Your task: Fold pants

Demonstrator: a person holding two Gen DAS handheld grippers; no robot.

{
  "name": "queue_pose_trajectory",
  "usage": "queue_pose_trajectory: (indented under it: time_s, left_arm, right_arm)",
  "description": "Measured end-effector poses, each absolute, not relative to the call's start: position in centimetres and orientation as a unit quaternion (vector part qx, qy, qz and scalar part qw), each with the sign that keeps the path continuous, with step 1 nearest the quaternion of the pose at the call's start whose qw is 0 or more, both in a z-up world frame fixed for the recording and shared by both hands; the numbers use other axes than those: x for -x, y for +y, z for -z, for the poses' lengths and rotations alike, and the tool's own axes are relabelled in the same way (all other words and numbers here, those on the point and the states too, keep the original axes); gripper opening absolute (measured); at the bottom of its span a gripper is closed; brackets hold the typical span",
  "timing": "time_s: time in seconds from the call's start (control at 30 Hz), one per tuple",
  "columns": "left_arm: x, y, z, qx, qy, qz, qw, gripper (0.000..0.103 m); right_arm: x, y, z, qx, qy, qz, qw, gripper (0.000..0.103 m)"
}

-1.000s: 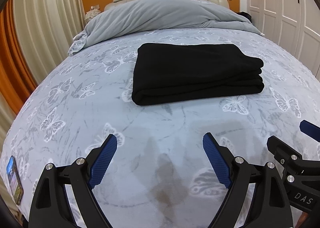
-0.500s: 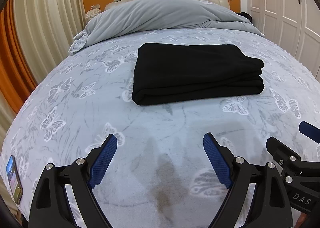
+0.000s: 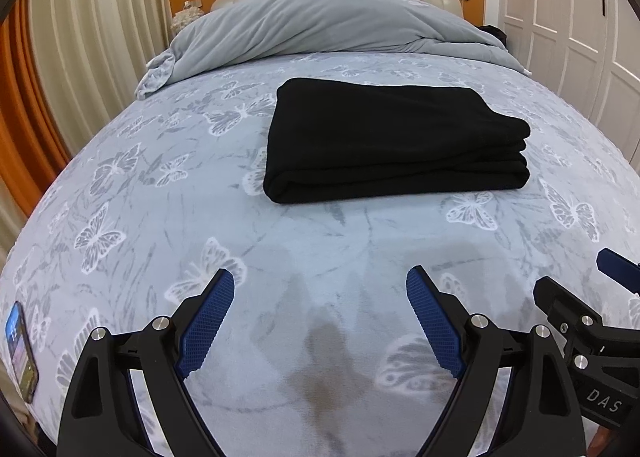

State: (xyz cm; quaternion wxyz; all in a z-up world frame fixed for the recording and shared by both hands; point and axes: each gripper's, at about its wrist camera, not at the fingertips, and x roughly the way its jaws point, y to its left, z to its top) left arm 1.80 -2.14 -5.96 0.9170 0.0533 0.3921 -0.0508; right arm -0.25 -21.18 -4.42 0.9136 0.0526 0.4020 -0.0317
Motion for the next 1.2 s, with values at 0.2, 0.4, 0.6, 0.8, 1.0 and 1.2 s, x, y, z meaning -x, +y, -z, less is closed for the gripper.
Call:
queue_pose_trajectory:
  time_s: [0.2,0.4,0.6,0.8,1.0,1.2]
  left_arm:
    - [-1.87,-2.14,6.03,-0.055,0.393,0.047,0.916,0.085]
    - [-1.73,-2.17,5.94,-0.060,0.389,0.044,0.918,0.085]
    - [-1.77,-2.29,5.84,-0.060,0.389,0.047,0.918,0.085]
    - [-1.75,-2.36,5.81,-0.060,0.389,0.047,0.918,0.085]
    - [-1.76,-2.31,5.82,-0.060,0.390,0.046,0.918,0.085]
    - [-1.75,-2.41,5.80,-0.061,0.388,0.047,0.918,0.085]
  right_arm:
    - [0.21,-21.07,4.39,-0.052,0.402,0.032,0.914,0.088]
    - [0.23,-21.16,4.38,-0.052,0.402,0.032,0.914,0.088]
    - [0.21,-21.13,4.46,-0.052,0.402,0.032,0.914,0.088]
    - [0.22,-21.18,4.47,-0.052,0.402,0.031,0.913,0.088]
    - [0.21,-21.17,4.47,-0.052,0.403,0.031,0.913,0.088]
    - [0.24,-21.18,4.46,-0.052,0.402,0.031,0.913,0.088]
